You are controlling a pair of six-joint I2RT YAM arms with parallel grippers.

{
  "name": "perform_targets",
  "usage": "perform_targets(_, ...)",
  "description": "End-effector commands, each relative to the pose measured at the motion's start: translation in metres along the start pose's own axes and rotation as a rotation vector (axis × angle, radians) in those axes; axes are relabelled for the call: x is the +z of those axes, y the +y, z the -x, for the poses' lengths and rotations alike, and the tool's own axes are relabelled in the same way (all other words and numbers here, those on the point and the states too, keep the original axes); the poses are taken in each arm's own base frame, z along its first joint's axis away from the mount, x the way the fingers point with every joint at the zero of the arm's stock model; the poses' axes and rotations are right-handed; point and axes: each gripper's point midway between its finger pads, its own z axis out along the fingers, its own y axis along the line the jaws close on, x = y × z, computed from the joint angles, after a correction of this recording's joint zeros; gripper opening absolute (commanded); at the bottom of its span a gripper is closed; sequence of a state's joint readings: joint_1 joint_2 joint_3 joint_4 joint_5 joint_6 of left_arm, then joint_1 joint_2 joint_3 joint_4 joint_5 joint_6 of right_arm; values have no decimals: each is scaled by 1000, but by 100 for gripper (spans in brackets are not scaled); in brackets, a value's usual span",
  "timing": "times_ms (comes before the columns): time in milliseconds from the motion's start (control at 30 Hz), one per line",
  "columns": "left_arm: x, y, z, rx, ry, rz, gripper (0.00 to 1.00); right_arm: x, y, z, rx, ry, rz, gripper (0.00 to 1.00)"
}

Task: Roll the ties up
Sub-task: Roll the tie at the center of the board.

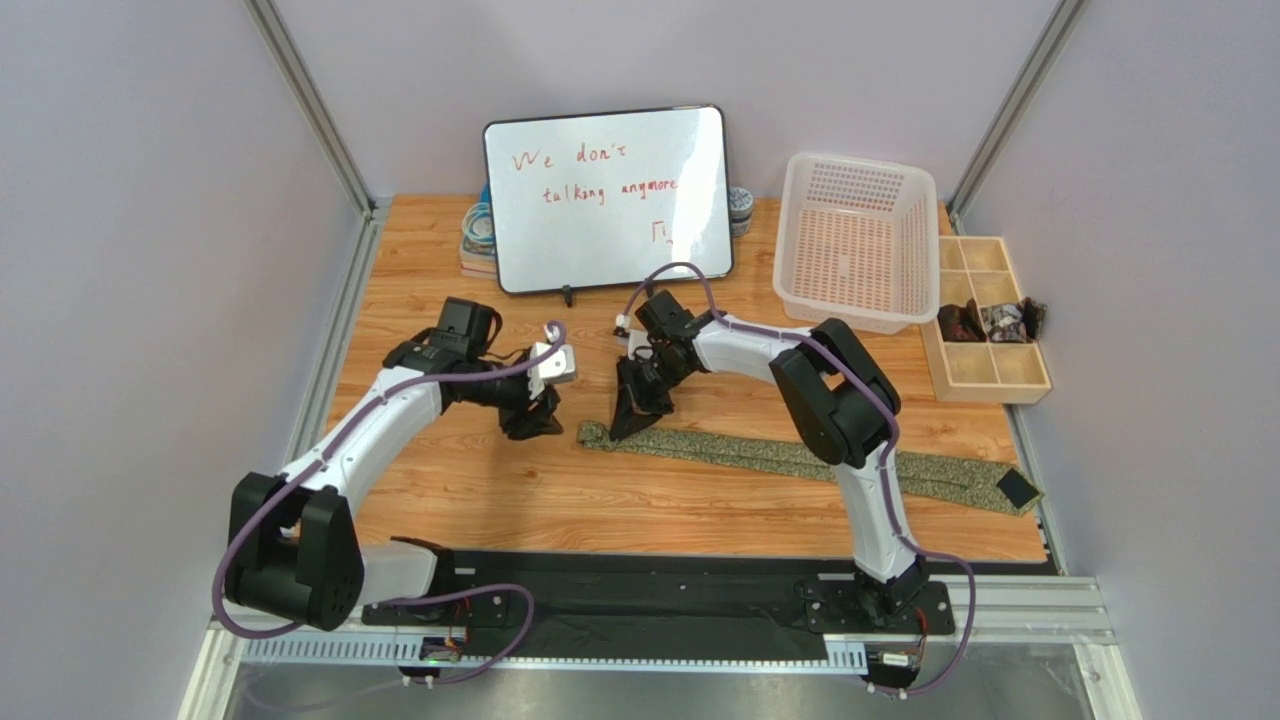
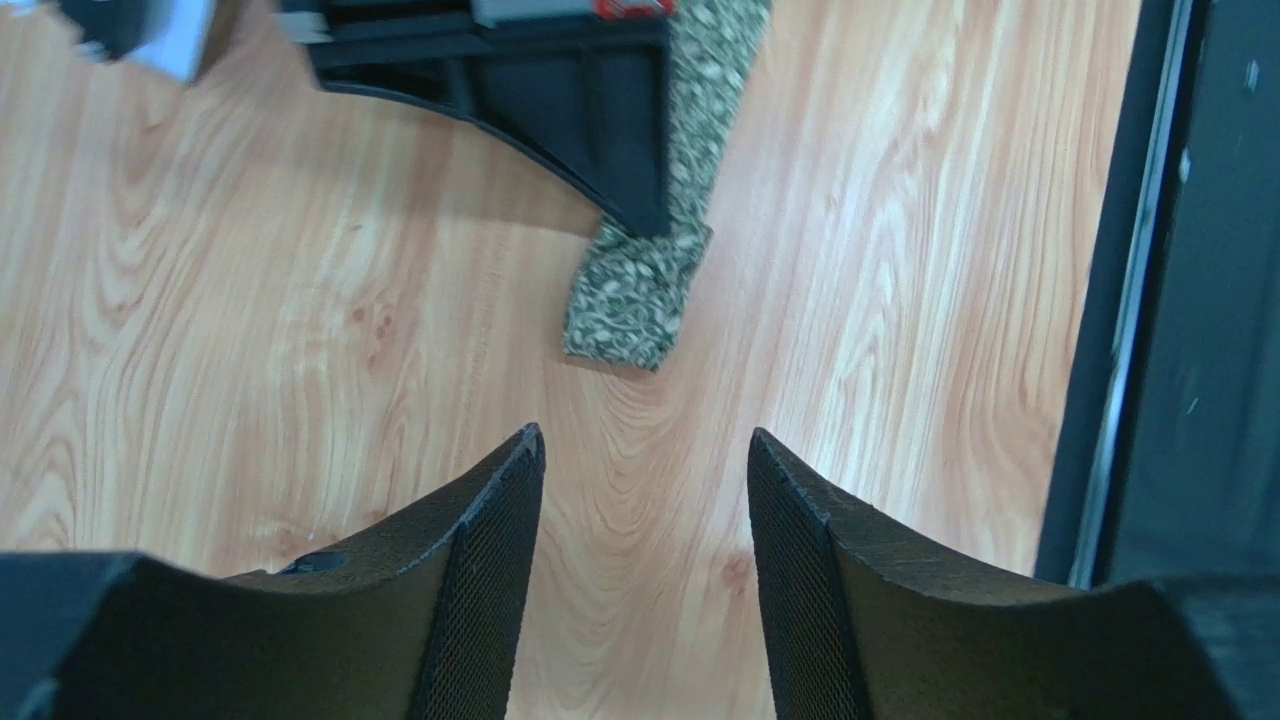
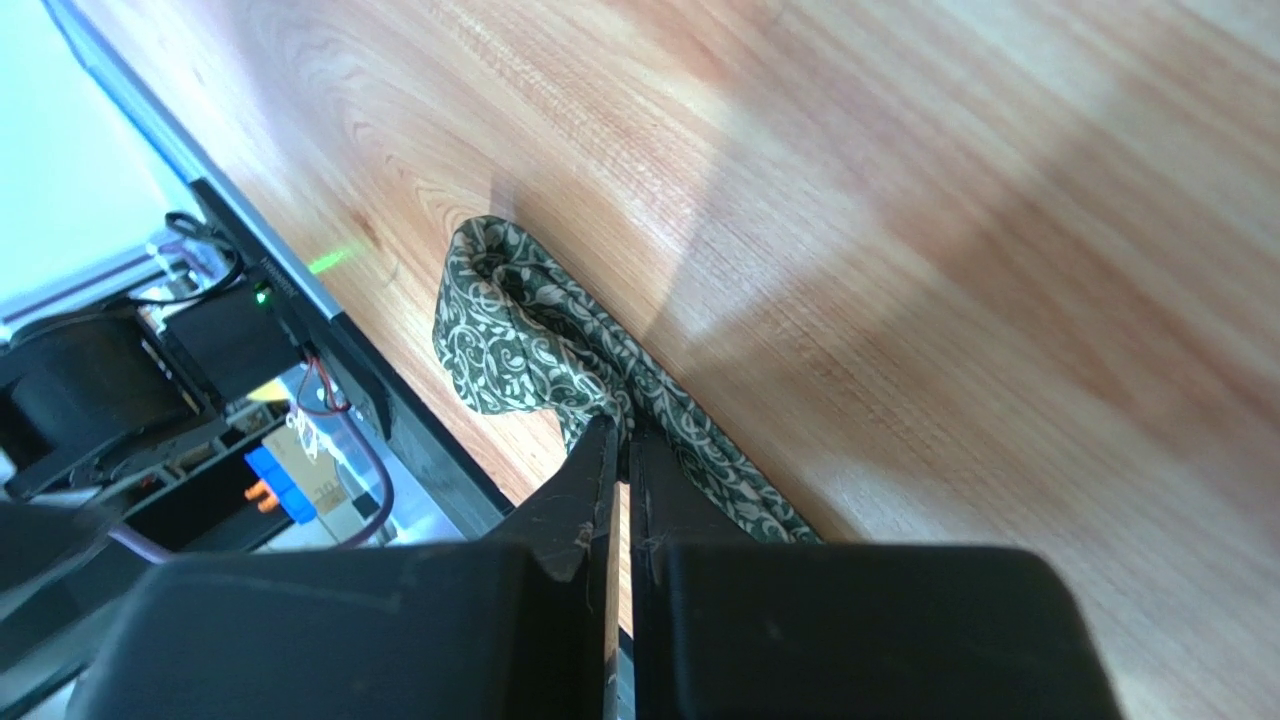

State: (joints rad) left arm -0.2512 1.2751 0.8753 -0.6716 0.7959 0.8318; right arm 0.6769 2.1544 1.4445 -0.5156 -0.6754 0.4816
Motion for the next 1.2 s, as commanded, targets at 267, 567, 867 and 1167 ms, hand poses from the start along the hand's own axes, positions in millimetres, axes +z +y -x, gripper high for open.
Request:
perform_targets(267,35,-40,31,161,-76,-192,72,-13,-37,-32,-57,70,11,0)
perform_targets(567,58,-69,72,73,-239,-75,80,-33,-52,-53,-76,100,25,0)
perform_targets(867,100,-74,44,43,-208,35,77,-55,-72,-76,-120,134,11,0)
perform_targets(1167,140,-64,24,92,-161,15,76,-62,-81,-80,-191,146,13,0)
